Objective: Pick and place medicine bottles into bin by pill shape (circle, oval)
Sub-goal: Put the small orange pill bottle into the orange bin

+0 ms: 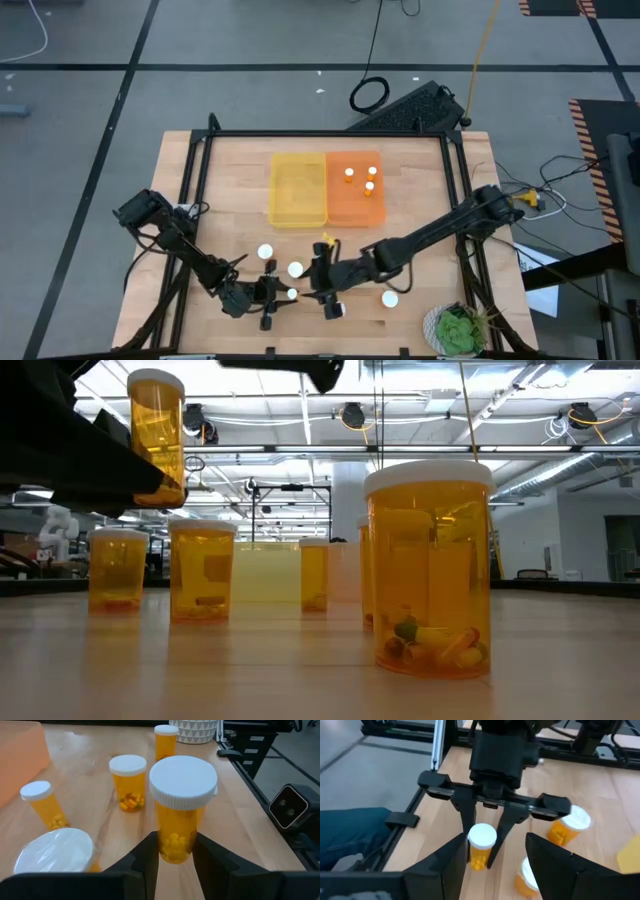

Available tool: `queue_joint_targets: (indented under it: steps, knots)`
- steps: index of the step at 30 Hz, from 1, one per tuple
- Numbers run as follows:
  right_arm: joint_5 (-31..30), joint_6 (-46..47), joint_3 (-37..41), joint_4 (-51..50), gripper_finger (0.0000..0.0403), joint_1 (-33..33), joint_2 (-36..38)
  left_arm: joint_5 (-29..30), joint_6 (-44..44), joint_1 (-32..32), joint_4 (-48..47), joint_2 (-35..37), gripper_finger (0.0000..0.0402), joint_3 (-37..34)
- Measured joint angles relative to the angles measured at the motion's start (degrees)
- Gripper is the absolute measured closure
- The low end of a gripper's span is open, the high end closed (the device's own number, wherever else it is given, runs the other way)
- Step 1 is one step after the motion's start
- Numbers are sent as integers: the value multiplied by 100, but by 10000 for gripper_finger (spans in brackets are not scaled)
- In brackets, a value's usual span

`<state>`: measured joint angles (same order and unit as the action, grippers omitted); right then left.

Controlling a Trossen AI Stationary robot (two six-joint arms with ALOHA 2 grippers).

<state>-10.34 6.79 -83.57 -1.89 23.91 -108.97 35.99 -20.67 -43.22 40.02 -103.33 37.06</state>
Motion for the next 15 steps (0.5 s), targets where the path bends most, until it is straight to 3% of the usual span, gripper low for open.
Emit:
queue_joint_targets:
  steps: [10,15]
  knots:
    - [67,41,-199,54,186,-25,-258,7,-140,0,-184,0,289,0]
    - [160,559,-202,261,173,-25,-312,9,-222,2,-263,0,289,0]
